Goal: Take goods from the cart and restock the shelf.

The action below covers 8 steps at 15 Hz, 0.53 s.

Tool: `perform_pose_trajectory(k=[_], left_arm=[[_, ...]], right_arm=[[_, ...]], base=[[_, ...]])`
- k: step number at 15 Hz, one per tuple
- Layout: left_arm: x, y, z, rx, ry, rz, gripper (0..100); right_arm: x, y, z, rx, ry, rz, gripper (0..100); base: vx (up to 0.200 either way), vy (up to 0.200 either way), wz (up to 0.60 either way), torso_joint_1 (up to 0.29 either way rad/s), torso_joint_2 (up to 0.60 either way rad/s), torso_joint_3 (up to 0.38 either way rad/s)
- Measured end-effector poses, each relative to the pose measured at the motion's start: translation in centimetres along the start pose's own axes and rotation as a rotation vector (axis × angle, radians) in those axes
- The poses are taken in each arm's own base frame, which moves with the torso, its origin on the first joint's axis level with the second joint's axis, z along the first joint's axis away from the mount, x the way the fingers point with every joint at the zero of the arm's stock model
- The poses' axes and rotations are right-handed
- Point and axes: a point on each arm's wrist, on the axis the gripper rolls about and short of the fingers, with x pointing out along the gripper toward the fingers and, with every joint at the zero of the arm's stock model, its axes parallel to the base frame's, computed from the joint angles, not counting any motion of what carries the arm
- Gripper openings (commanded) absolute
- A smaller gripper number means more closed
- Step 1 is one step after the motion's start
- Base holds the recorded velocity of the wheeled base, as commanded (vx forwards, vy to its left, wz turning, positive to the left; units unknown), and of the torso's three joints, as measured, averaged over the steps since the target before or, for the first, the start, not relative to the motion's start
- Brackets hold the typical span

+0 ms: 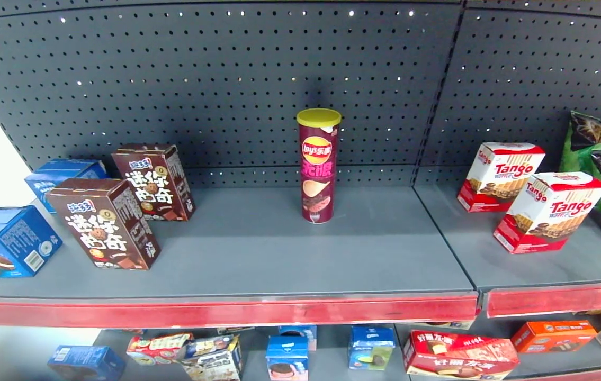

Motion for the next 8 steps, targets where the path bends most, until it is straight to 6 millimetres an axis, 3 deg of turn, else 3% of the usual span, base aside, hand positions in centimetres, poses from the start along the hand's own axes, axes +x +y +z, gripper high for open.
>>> perform_pose_trajectory(k=[5,8], left_arm=[[0.0,0.0,0.0,0.000,0.000,0.000,100],[0.0,0.0,0.0,0.002,0.000,-0.001,100]], right_arm=[[0.2,0.1,0.9,0.033,-0.030,0.025,0],[0.9,1.5,2.9,0.101,-0.087,0.142,0]], base=[[0.000,0.000,0.00,0.000,0.00,0.000],[0.000,0.000,0.00,0.000,0.00,0.000]])
